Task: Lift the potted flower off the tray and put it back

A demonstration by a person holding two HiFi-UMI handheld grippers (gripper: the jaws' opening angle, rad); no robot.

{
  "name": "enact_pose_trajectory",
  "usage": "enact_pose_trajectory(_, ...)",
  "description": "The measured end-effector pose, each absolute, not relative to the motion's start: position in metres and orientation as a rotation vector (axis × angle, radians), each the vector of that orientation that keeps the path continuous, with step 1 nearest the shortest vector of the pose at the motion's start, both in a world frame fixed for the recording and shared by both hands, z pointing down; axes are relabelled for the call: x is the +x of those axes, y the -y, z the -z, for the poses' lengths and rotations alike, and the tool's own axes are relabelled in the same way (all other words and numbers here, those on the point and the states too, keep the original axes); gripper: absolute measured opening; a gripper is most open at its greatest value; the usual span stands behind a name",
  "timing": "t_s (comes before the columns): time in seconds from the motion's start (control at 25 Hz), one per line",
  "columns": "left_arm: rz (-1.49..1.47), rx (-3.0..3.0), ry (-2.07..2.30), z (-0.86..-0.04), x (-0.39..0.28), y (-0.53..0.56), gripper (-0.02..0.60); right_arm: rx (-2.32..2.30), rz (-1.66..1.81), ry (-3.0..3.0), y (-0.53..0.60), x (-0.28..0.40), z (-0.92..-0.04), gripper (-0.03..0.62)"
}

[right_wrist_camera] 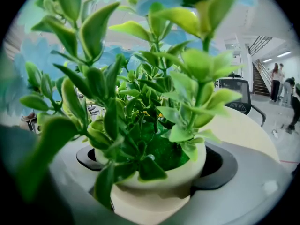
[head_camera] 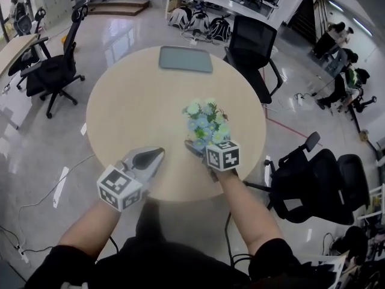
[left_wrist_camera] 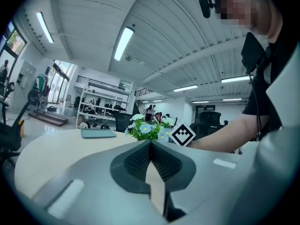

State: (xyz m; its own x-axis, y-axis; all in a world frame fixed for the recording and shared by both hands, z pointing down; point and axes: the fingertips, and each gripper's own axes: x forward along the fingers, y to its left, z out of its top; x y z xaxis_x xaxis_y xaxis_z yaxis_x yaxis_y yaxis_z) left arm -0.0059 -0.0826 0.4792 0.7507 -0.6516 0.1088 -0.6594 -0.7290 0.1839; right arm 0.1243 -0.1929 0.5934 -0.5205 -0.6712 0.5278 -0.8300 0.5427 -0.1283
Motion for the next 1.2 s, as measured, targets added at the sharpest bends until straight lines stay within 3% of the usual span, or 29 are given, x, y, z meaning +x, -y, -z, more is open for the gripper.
enact_pose_trajectory(0.88,-0.111,2.696,1.069,-0.506,-0.029,0.065,-0.002,1.276,-0.494,2.264,0.185,0.11,-0.694,0.563)
enact_pose_trajectory(1.2,-0.112,2.678,1.062,-0.502,-0.035,0.059,-0.002,1.23,-0.518,2.24,0.168,0.108,-0.703,0.6)
